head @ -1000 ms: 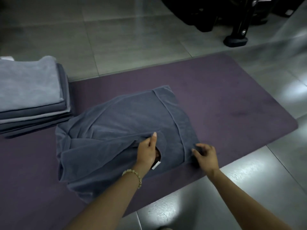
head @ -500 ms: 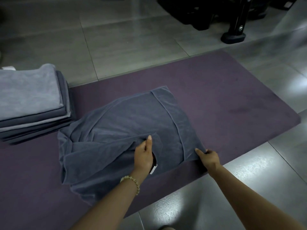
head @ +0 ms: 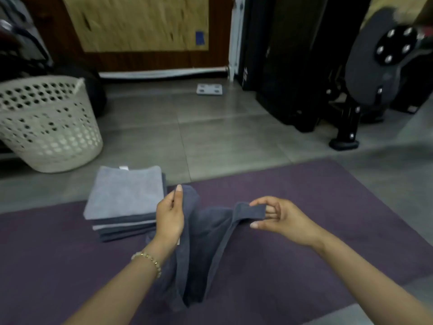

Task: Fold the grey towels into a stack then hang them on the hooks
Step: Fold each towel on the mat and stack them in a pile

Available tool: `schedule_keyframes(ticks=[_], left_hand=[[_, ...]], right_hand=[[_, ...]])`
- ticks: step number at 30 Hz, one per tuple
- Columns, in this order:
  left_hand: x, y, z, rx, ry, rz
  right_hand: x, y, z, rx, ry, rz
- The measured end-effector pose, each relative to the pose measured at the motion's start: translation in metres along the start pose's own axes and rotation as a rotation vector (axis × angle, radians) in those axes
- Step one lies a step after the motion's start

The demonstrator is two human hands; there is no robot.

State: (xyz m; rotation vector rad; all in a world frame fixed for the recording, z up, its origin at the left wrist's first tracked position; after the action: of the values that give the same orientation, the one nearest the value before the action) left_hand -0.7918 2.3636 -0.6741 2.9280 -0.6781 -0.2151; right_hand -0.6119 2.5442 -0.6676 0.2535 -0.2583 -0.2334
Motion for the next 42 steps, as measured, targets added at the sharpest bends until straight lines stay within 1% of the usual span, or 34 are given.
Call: schedule_keyframes(ticks=[3, 6, 9, 12, 15, 18, 22, 25, 29, 33, 37, 39, 42], left_hand=[[-0.004, 0.055, -0.069, -0.039, -0.065, -0.031], [-0.001, 0.103, -0.127, -0.005, -0.070, -0.051], [0.015, 0.135, -0.198, 0.007, -0.162, -0.047], [0.039, 0.150, -0.260, 0.012, -0.247, -0.008], [0.062, 0.158, -0.300, 0.034, -0.273, 0.041], [0.080, 0.158, -0.321, 0.027, -0.266, 0.135], [0.109, 0.156, -0.342, 0.015, -0.278, 0.246], [0.128, 0.153, -0.353, 0.034, -0.271, 0.304], [0.143, 0.154, -0.363, 0.051, -0.251, 0.338], [0.152, 0.155, -0.370, -0.005, -0.275, 0.359], [0.159, 0.149, -0.376, -0.141, -0.421, 0.373], [0.158, 0.146, -0.373, -0.204, -0.472, 0.339], [0.155, 0.150, -0.372, -0.237, -0.521, 0.227]], right_hand=[[0.012, -0.018, 0.095, 0.179, 0.107, 0.079], [0.034, -0.040, 0.178, 0.208, 0.194, 0.174], [0.063, -0.054, 0.251, 0.309, 0.291, 0.128], [0.091, -0.067, 0.307, 0.331, 0.404, 0.065], [0.117, -0.081, 0.348, 0.329, 0.483, 0.017], [0.138, -0.101, 0.380, 0.398, 0.560, 0.027], [0.151, -0.128, 0.407, 0.544, 0.628, 0.021], [0.158, -0.144, 0.419, 0.558, 0.671, 0.005], [0.168, -0.136, 0.424, 0.389, 0.695, -0.121], [0.171, -0.130, 0.420, 0.191, 0.652, -0.165], [0.158, -0.132, 0.399, -0.083, 0.471, -0.056], [0.152, -0.133, 0.391, -0.134, 0.414, -0.022], [0.145, -0.135, 0.381, -0.173, 0.378, -0.001]])
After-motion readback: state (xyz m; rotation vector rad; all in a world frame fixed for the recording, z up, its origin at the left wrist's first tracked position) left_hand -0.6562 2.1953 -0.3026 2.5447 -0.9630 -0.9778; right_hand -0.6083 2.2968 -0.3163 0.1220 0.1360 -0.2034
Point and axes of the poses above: each hand's wrist, its own x-axis away from the middle knuckle, its own y-axis out of the back of the hand, z = x × y, the point moved 10 cm from there along -x, towards the middle knuckle, and after that the axes turned 8 degrees about z, right-handed, at the moved point
